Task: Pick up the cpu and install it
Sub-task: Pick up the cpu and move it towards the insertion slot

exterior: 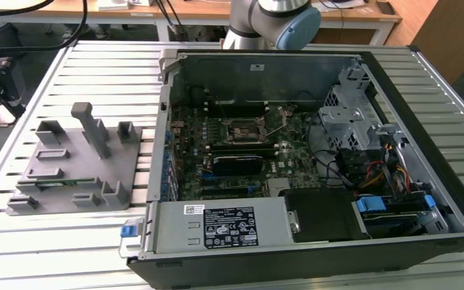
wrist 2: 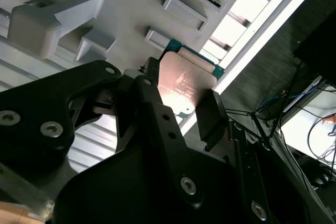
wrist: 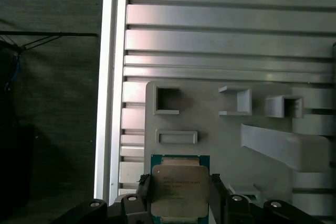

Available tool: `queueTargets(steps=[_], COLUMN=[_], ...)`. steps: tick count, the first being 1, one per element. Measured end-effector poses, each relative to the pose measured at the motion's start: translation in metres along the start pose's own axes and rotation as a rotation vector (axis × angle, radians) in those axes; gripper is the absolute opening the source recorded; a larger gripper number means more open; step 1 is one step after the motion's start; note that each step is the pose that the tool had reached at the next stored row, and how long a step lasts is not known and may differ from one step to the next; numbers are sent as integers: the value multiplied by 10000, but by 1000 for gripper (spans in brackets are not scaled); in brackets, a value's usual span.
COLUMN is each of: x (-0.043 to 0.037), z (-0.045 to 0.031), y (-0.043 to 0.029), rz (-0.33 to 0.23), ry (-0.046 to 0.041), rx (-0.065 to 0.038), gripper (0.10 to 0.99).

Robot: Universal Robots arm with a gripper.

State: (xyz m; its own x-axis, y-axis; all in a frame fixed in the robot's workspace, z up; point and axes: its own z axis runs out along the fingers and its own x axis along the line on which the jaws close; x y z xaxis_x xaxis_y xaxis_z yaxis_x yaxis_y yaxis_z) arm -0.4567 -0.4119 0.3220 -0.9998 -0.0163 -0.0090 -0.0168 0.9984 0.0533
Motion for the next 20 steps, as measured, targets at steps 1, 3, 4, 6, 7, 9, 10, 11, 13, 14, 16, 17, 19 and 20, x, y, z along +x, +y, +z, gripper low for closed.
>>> queueTargets(steps=[1, 3, 4, 6, 7, 9, 10, 11, 13, 14, 16, 17, 19, 20], x=[1, 1, 1, 2, 2, 3, 3, 3, 3, 3, 4, 4, 5, 5], z=[-11, -31, -41, -63, -72, -91, -101, -109, -128, -138, -158, -168, -190, -200], y=[1, 2, 3, 5, 6, 7, 8, 9, 11, 12, 14, 15, 16, 17], rz=[0, 0, 0, 0, 0, 0, 0, 0, 0, 0, 0, 0, 0, 0], ry=[-1, -1, -3, -3, -4, -6, -5, -6, -7, -8, -9, -10, -10, -11], rx=[0, 1, 1, 1, 1, 0, 0, 0, 0, 0, 0, 0, 1, 0], gripper=[525, 525, 525, 525, 525, 525, 525, 525, 525, 525, 525, 525, 525, 525])
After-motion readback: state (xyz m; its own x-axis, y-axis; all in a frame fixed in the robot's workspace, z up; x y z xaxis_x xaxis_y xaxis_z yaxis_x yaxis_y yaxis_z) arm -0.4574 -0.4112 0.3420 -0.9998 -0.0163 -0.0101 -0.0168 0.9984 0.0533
